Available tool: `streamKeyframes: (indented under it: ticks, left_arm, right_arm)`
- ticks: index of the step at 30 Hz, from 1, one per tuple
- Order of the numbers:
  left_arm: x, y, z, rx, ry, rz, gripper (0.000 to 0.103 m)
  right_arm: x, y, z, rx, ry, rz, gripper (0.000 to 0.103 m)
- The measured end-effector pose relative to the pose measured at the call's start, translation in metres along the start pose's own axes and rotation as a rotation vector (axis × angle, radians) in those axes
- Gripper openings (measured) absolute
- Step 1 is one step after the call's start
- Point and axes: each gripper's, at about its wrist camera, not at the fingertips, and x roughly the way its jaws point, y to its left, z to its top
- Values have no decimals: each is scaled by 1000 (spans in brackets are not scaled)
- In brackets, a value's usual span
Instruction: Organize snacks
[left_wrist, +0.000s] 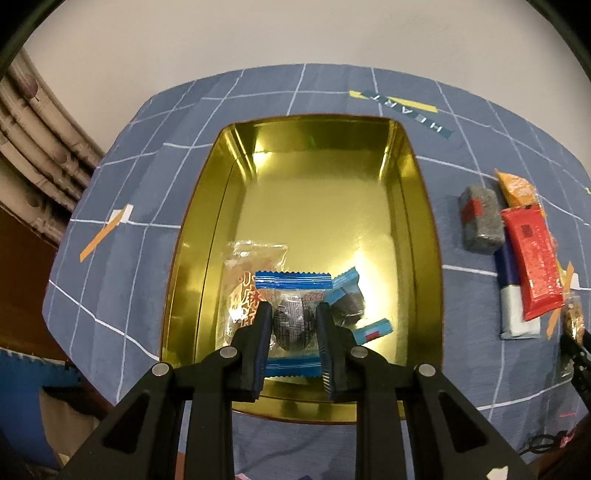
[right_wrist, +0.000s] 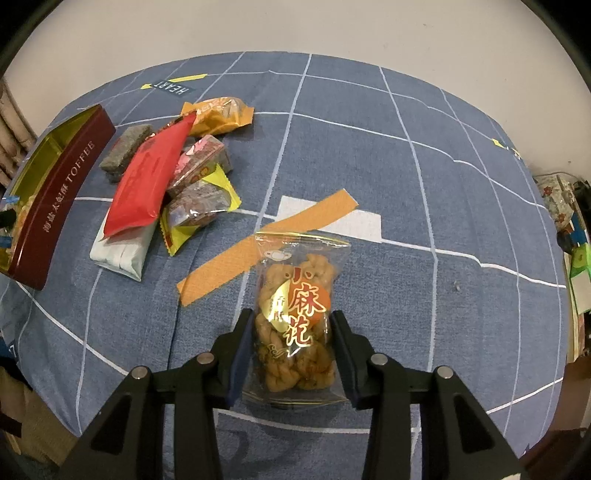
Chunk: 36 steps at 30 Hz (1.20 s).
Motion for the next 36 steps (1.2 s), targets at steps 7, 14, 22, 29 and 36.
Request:
streamKeyframes:
  ticks: [7,14,22,29,36]
  left_arm:
    - [11,3,-6,1,18,9,22]
    - [16,5,-7,13,19,19,22]
    - [20,1,-10,27,42,14,26]
    - [20,5,-10,6,50,-12,33]
    - [9,6,-7,14,8,-45,44]
  right_arm:
    - [-1,1,1,17,5,-8,42]
    - [-1,0,1,43,0,-14,41]
    - [-1,0,0,69,-4,-19,41]
    - [-6,0,2,83,-18,-23,41]
    - [-20,-3,5,107,-52,-41,41]
